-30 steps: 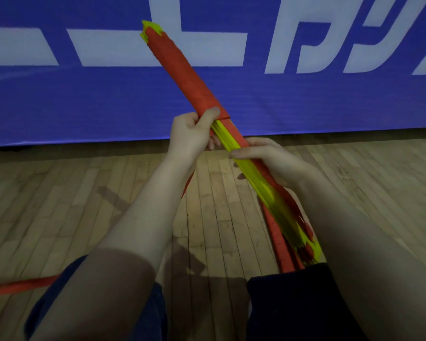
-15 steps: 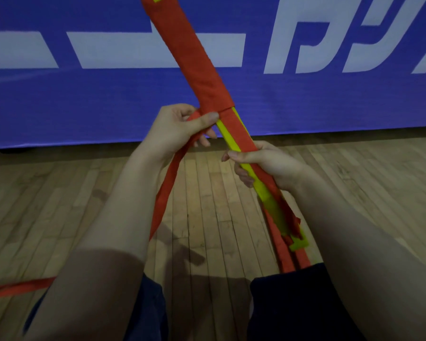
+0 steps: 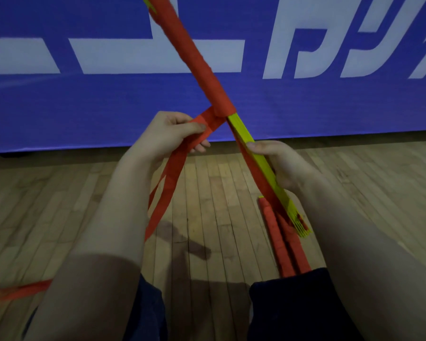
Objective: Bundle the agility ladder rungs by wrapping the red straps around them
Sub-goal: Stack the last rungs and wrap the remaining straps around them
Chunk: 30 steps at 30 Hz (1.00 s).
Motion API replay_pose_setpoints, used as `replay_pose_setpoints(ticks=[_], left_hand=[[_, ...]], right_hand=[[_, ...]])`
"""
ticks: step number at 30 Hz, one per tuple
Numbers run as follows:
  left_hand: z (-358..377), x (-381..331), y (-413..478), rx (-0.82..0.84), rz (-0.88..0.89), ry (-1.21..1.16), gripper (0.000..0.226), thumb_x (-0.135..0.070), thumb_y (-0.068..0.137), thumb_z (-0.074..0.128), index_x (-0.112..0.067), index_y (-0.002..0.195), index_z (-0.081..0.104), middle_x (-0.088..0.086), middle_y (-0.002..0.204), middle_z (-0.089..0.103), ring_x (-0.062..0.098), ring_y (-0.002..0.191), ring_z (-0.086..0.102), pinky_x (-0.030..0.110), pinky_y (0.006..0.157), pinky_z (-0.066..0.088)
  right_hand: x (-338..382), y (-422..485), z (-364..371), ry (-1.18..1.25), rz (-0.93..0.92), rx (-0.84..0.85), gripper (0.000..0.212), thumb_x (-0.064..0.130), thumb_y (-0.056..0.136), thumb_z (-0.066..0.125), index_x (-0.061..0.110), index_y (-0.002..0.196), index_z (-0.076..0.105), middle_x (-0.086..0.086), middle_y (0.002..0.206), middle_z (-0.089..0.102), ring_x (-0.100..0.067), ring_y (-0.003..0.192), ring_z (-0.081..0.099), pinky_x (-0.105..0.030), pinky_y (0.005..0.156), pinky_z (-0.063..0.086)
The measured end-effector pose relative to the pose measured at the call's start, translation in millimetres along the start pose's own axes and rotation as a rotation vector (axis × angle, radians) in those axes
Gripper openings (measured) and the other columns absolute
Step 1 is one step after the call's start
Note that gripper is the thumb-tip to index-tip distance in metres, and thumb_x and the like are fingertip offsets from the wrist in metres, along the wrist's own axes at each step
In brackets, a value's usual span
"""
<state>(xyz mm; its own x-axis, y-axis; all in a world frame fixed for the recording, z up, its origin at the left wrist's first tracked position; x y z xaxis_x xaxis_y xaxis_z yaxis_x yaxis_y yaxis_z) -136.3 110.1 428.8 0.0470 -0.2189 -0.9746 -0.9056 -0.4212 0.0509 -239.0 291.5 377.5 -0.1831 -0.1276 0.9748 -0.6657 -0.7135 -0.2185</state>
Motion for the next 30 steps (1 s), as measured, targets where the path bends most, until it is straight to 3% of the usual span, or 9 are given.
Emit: replay_pose_setpoints(ticks=[3,6,10,14,19,22,25,28,30], left_hand=[[4,-4,-3,0.005,0.017,0.017,0.014,-0.010,0.091,0.058,0.000,0.086,0.066,0.010,0.070,0.073,0.012,0.056,0.067,0.018,0.055,0.051],[12,-5,-4,0.016,0.018,0.058,0.011,-0.007,0.091,0.057,-0.001,0.084,0.064,0.008,0.069,0.073,0.011,0.055,0.067,0.017,0.054,0.051],[18,-5,-3,0.010,0.019,0.081,0.015,-0.010,0.090,0.059,-0.005,0.077,0.063,0.007,0.066,0.072,0.011,0.055,0.067,0.019,0.055,0.052],[20,-6,-3,-0.002,0.030,0.088,0.016,-0.012,0.090,0.059,-0.003,0.077,0.064,0.008,0.064,0.071,0.011,0.053,0.065,0.020,0.055,0.051],[25,-3,0,-0.002,0.020,0.126,0.021,-0.007,0.091,0.054,-0.003,0.072,0.062,0.003,0.055,0.068,0.007,0.046,0.060,0.019,0.051,0.046],[31,-3,-1,-0.011,0.018,0.124,0.021,-0.006,0.091,0.052,-0.001,0.072,0.061,0.005,0.057,0.067,0.006,0.045,0.057,0.017,0.048,0.045],[38,-4,-1,-0.018,0.029,0.108,0.023,-0.007,0.090,0.050,-0.002,0.070,0.061,0.001,0.053,0.065,0.007,0.045,0.057,0.018,0.049,0.046],[39,-7,-1,-0.067,0.017,0.060,0.026,-0.020,0.088,0.056,0.002,0.078,0.065,0.004,0.055,0.066,0.010,0.047,0.059,0.019,0.051,0.046],[37,-8,-2,-0.107,-0.006,0.024,0.044,-0.041,0.087,0.061,0.002,0.082,0.068,0.008,0.057,0.067,0.011,0.049,0.061,0.019,0.050,0.047]], right_hand=[[1,1,5,-0.011,-0.057,-0.032,0.021,0.030,0.083,0.069,0.012,0.074,0.065,-0.001,0.054,0.054,-0.013,0.043,0.051,-0.022,0.044,0.040],[2,3,11,-0.015,-0.053,-0.083,0.028,0.037,0.083,0.072,0.010,0.078,0.065,0.000,0.052,0.056,-0.012,0.042,0.052,-0.024,0.044,0.044],[-1,7,10,-0.152,-0.105,-0.211,0.042,0.045,0.073,0.080,0.008,0.079,0.061,-0.005,0.062,0.057,-0.020,0.055,0.056,-0.039,0.062,0.048],[-1,10,5,-0.320,-0.144,-0.319,0.068,0.059,0.059,0.080,0.002,0.090,0.062,-0.003,0.071,0.053,-0.017,0.064,0.052,-0.035,0.063,0.042],[-1,11,7,-0.541,-0.173,-0.403,0.056,0.053,0.064,0.080,0.010,0.089,0.056,-0.010,0.083,0.068,-0.025,0.073,0.069,-0.043,0.064,0.058],[3,6,13,-0.610,-0.234,-0.431,0.040,0.041,0.074,0.077,0.017,0.082,0.046,-0.006,0.082,0.061,-0.024,0.064,0.067,-0.038,0.052,0.056],[9,-2,20,-0.920,-0.338,-0.500,0.039,0.046,0.082,0.066,0.019,0.083,0.037,-0.007,0.079,0.062,-0.033,0.072,0.064,-0.041,0.060,0.050],[18,-7,29,-1.136,-0.419,-0.533,0.036,0.044,0.091,0.057,0.018,0.094,0.032,-0.011,0.086,0.064,-0.039,0.082,0.061,-0.038,0.062,0.040],[25,-10,37,-1.263,-0.478,-0.549,0.027,0.037,0.095,0.053,0.016,0.102,0.037,-0.011,0.090,0.064,-0.039,0.085,0.061,-0.036,0.062,0.035]])
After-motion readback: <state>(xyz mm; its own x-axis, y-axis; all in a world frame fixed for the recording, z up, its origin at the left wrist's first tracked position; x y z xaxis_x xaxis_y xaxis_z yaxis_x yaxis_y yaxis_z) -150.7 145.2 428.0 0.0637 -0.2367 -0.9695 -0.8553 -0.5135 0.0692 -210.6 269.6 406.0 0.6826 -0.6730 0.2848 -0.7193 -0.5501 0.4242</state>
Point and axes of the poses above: each hand's wrist, its own y-axis towards the middle knuckle, its own z-axis out of the palm, x = y × z, the point moved 5 cm from there along y, towards the middle knuckle
